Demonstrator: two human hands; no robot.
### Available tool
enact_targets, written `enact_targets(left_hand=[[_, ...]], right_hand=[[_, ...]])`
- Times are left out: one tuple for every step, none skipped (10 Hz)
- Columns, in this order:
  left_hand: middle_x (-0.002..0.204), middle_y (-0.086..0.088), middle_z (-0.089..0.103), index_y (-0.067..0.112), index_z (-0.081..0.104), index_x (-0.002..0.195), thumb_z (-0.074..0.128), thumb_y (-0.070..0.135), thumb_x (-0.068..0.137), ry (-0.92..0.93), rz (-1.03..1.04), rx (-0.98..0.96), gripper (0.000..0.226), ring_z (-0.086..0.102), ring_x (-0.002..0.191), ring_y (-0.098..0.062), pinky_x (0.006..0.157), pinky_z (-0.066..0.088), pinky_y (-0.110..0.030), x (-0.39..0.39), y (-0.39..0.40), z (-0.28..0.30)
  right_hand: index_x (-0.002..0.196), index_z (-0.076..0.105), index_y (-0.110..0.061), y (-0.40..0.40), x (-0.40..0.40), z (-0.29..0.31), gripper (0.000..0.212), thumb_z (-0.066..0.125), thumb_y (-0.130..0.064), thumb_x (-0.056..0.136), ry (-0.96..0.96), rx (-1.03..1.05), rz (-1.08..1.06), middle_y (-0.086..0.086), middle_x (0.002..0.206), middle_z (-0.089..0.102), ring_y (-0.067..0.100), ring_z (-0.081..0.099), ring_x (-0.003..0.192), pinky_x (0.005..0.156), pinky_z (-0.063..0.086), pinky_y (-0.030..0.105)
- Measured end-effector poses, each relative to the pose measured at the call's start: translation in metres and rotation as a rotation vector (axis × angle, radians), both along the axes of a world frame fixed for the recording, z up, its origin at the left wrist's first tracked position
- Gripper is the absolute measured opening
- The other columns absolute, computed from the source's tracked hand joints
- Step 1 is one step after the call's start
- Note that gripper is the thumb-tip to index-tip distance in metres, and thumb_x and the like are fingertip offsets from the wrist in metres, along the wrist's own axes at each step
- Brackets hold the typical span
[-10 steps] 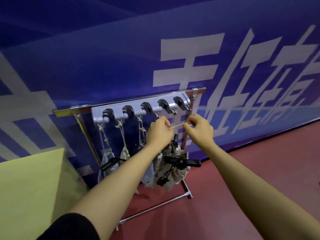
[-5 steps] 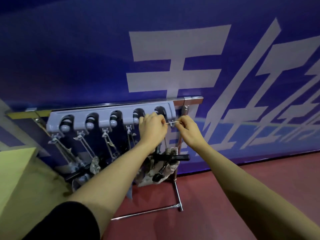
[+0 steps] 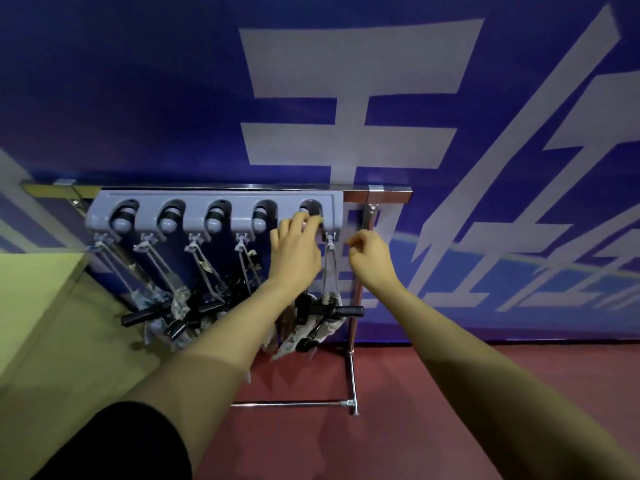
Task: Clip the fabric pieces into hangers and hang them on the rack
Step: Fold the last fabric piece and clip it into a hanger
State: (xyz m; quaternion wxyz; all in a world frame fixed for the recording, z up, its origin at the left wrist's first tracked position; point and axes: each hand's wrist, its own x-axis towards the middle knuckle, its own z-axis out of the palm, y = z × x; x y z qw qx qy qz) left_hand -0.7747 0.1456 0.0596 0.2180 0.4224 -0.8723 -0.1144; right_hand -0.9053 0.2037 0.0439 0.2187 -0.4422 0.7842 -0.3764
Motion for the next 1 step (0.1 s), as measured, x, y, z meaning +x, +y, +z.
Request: enact_targets(left_hand=[[0.13, -0.008, 0.048, 0.013, 0.045, 0.13, 0.047, 0.013, 0.092, 0.176, 0.026, 0.106, 0.039, 0.042, 0.12, -0.028, 0.101, 0.032, -0.04, -0.0024, -0.0048, 0.025]], right_hand=[[0.104, 0.057, -0.004, -0.0033, -0.0007, 0.0192, 0.02, 0.043, -0.004, 0.09, -0.051, -0.11, -0.075, 0.009, 0.101, 0.056, 0.022, 0.052, 0.083, 0.068, 0.04, 0.032]])
